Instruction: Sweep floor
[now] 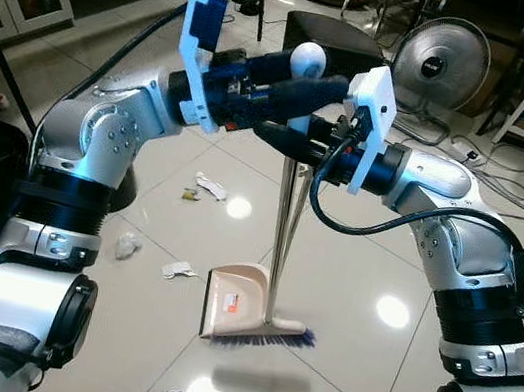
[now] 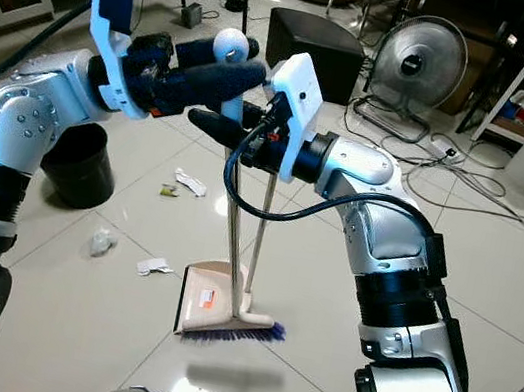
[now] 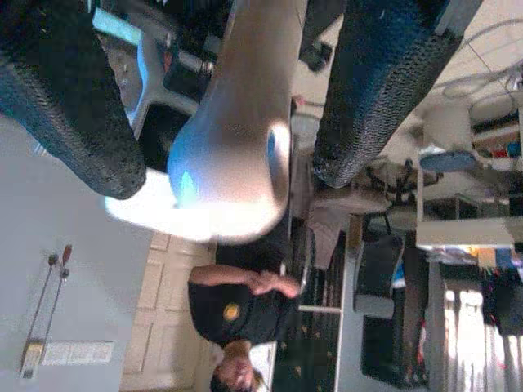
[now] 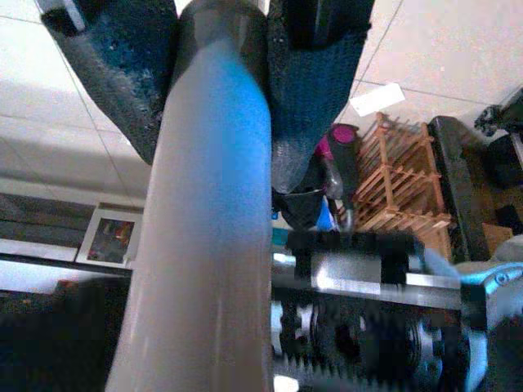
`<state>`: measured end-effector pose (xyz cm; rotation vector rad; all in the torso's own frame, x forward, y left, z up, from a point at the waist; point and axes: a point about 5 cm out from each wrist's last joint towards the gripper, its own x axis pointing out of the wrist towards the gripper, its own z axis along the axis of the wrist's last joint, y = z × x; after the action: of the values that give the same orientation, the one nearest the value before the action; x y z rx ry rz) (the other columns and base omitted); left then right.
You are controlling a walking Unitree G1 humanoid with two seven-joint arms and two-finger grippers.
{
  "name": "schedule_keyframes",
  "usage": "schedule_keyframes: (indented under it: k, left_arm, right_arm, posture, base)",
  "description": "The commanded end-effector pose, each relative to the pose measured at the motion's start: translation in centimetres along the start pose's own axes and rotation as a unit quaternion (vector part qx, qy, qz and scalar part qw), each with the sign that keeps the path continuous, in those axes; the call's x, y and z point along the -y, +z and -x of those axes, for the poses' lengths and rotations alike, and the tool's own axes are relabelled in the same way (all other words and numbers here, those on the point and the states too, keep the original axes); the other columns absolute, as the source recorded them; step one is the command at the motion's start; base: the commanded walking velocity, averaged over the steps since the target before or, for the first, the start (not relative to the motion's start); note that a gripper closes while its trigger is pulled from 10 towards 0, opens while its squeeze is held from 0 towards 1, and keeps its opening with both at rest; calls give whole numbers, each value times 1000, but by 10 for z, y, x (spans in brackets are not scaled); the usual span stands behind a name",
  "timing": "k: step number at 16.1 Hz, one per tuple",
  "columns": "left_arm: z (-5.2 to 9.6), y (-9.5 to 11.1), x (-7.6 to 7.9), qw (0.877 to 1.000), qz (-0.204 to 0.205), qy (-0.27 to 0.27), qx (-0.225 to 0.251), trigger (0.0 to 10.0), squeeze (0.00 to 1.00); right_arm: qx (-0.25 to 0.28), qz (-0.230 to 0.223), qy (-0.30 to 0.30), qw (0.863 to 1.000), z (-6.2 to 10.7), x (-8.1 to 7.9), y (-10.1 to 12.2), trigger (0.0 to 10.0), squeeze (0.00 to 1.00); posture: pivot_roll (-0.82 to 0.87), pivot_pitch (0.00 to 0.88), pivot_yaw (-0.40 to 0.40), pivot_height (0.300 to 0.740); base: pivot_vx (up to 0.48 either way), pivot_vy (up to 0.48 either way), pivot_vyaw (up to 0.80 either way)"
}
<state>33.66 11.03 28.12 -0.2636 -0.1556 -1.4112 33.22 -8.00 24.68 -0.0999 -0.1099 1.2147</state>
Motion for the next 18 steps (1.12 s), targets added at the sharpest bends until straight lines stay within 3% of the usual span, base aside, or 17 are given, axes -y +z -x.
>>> schedule_keyframes:
  k: [1, 2, 4, 5, 6, 8, 9, 10, 11, 12, 18]
  left_arm:
    - [-1, -4, 2, 1000, -9, -5, -18, 10000, 0]
    - [-1, -5, 1, 1000, -11, -2, -23, 9882, 0]
    - [0, -10, -1, 999, -18, 3, -41, 5451, 0]
    - [1, -12, -1, 999, -20, 3, -49, 5373, 0]
    - [1, -14, -1, 998, -22, 4, -54, 7255, 0]
    - [1, -17, 0, 998, -25, 4, -62, 7373, 0]
    - [1, -17, 0, 998, -25, 3, -63, 5529, 0]
    - [1, -17, 0, 998, -26, 3, -62, 4824, 0]
    - [2, -16, 0, 998, -27, 2, -61, 2941, 0]
    - [2, -16, 0, 998, -27, 2, -61, 0, 0]
    - [0, -17, 3, 998, -20, -12, -61, 0, 0]
  right_arm:
    - [18, 17, 13, 1000, -1, -4, 10, 0, 0]
    - [18, 17, 14, 1000, -1, -4, 10, 0, 0]
    - [17, 18, 15, 1000, -2, -6, 10, 0, 0]
    - [17, 18, 16, 1000, -2, -7, 9, 0, 0]
    - [16, 17, 18, 1000, -2, -9, 7, 0, 0]
    - [13, 15, 23, 1000, -3, -12, 4, 0, 0]
    - [13, 14, 23, 1000, -3, -13, 4, 0, 0]
    - [13, 14, 23, 1000, -3, -13, 4, 0, 0]
    - [13, 14, 23, 1000, -3, -13, 4, 0, 0]
    - [13, 14, 22, 1000, -3, -13, 5, 0, 0]
    - [15, 13, 21, 1000, -3, -13, 5, 0, 0]
  posture:
    - [-89, 0, 74, 740]
    - [-89, 0, 74, 740]
    - [-90, 0, 76, 740]
    - [-90, 0, 76, 740]
    - [-90, 0, 75, 740]
    - [-89, 0, 73, 740]
    - [-88, 0, 74, 740]
    - [-89, 0, 74, 740]
    - [-89, 0, 74, 740]
    - [-88, 0, 74, 740]
    - [-90, 0, 74, 740]
  base:
    - [0, 0, 0]
    - [0, 0, 0]
    - [0, 0, 0]
    - [0, 0, 0]
    - [0, 0, 0]
    - [0, 0, 0]
    - [0, 0, 0]
    - [0, 0, 0]
    - [0, 0, 0]
    - [0, 0, 0]
    - [0, 0, 0]
